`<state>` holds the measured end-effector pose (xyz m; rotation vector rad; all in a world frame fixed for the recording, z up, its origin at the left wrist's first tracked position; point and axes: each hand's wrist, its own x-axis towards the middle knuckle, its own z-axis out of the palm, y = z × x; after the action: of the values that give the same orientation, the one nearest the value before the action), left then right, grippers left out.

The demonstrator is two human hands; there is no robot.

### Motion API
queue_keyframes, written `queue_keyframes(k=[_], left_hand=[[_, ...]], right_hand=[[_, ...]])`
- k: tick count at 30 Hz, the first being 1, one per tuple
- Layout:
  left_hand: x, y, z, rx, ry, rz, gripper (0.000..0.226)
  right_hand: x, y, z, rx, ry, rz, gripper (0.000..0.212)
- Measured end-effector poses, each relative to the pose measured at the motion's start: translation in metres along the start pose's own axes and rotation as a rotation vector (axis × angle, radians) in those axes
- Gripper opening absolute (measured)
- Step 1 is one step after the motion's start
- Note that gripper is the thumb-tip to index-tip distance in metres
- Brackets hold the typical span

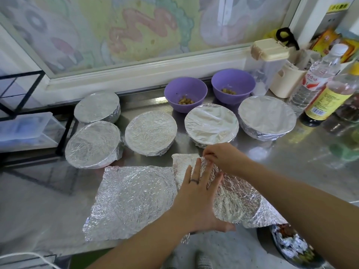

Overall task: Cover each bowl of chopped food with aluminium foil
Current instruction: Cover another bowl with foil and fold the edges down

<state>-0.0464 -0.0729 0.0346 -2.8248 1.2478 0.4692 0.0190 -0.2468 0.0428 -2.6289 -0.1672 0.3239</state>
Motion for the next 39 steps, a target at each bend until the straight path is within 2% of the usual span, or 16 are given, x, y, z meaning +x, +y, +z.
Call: queue_keyframes(k=[5,8,13,19,21,24,25,29,33,39], left_hand=[[0.000,0.000,-0.001,0.010,0.006,0.009,0.134],[-0.001,0.000,-0.002,0.011,0.006,0.014,0.135],[0.000,-0.001,-0.001,-0.005,0.002,0.010,0.135],[-0.001,-0.001,-0.002,0.002,-0.004,0.000,0.134],[-0.001,-0.001,0.000,0.005,-0.007,0.003,0.133],[0.000,-0.002,0.005,-0.003,0.013,-0.004,0.135],[0.000,-0.003,0.005,-0.002,0.015,-0.010,0.135],[0.000,0.000,0.005,-0.007,0.009,-0.028,0.134],[0.000,0.002,0.005,-0.007,0.017,-0.032,0.134],[0.001,0.002,0.007,-0.019,0.035,-0.035,0.133]], right_hand=[[-0.001,-0.006,-0.004,0.003,-0.029,-0.053,0.020],[0.001,-0.014,-0.009,-0.096,-0.114,-0.099,0.024],[0.007,-0.020,-0.011,-0.160,-0.191,-0.057,0.023],[0.004,-0.022,-0.005,-0.165,-0.176,-0.046,0.023],[-0.010,-0.016,-0.006,-0.014,-0.043,-0.026,0.023],[-0.045,0.000,-0.010,0.181,0.388,0.161,0.032],[-0.056,0.005,-0.009,0.206,0.461,0.242,0.032],[-0.071,0.019,0.012,0.297,0.424,0.445,0.021],[-0.070,0.021,0.021,0.397,0.535,0.476,0.020],[-0.069,0.023,0.025,0.441,0.547,0.503,0.025]])
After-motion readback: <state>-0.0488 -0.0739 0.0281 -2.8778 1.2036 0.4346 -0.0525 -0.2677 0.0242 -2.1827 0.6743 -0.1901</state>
